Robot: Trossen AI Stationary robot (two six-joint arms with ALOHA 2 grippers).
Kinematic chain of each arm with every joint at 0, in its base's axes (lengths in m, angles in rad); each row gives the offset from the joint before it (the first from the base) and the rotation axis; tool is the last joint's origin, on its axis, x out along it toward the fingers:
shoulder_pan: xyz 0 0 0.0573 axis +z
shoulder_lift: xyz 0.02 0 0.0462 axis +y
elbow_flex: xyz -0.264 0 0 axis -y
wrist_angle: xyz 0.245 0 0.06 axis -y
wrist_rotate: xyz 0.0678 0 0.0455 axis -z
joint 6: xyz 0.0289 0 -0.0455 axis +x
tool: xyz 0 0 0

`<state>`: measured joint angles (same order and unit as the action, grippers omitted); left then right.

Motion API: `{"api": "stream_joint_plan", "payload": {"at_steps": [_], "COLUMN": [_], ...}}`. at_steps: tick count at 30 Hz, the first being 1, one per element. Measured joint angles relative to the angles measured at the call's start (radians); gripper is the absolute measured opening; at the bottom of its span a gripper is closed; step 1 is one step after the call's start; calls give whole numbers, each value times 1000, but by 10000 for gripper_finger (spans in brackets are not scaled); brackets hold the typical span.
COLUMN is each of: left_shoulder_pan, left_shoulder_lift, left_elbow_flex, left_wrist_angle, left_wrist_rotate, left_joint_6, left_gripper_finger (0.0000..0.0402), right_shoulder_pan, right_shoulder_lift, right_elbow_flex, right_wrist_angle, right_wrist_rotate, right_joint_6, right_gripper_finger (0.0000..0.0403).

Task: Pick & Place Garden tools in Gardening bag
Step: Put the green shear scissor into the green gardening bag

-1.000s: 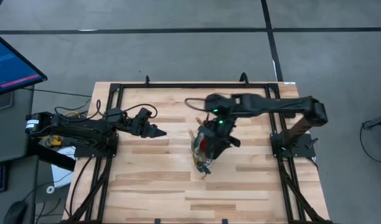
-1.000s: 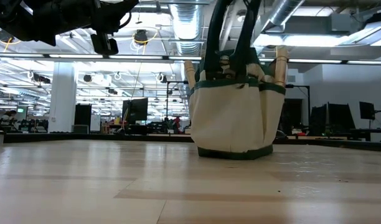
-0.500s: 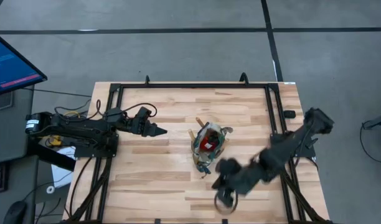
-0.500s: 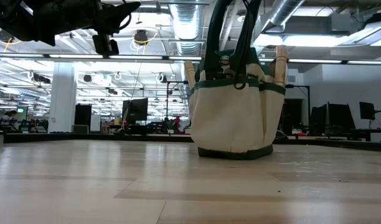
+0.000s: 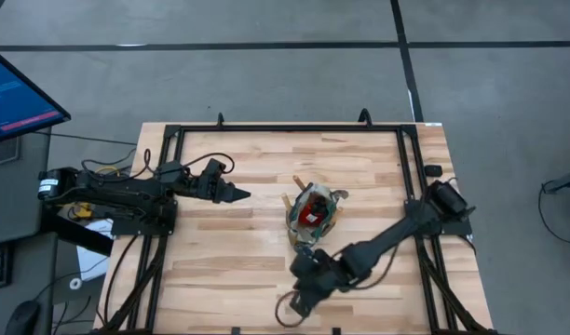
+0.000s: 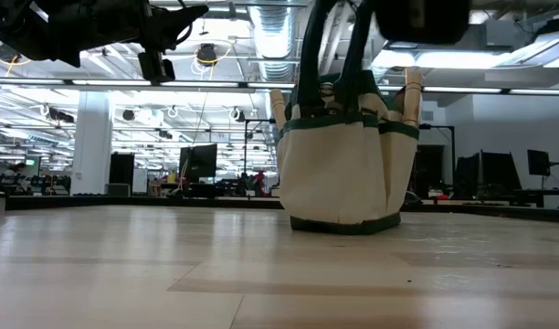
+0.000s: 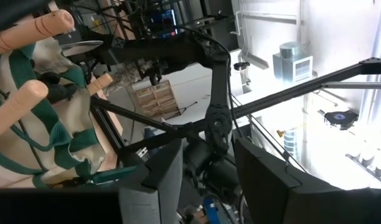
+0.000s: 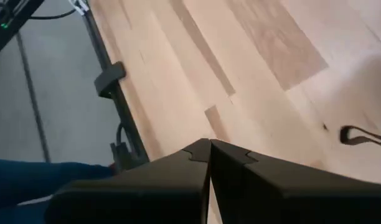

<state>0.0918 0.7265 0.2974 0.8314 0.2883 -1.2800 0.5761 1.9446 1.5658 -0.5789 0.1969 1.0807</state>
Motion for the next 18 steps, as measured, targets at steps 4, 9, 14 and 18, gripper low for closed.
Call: {"api": "stream_joint_plan", "payload": {"at_steps": [4, 9, 14, 18], "left_shoulder_pan": [0, 0, 0, 0], "left_shoulder_lift": [0, 0, 0, 0], "left_elbow_flex": [0, 0, 0, 0], "left_wrist_angle": [0, 0, 0, 1], "left_wrist_rotate": [0, -5, -17, -27], "left_joint_6": [-6, -7, -3, -2], "left_gripper_finger": [145, 145, 145, 145], "right_shoulder_pan": [-47, -102, -163, -191], "right_shoulder_lift": [-27, -94, -108, -108], "right_elbow_flex": [0, 2, 2, 2], "right_wrist_angle": [-76, -176, -227, -229], "right_wrist_rotate": [-19, 13, 12, 11], "right_joint_6": [-31, -44, -44, -65], "right_gripper_finger": [0, 0, 0, 0]}}
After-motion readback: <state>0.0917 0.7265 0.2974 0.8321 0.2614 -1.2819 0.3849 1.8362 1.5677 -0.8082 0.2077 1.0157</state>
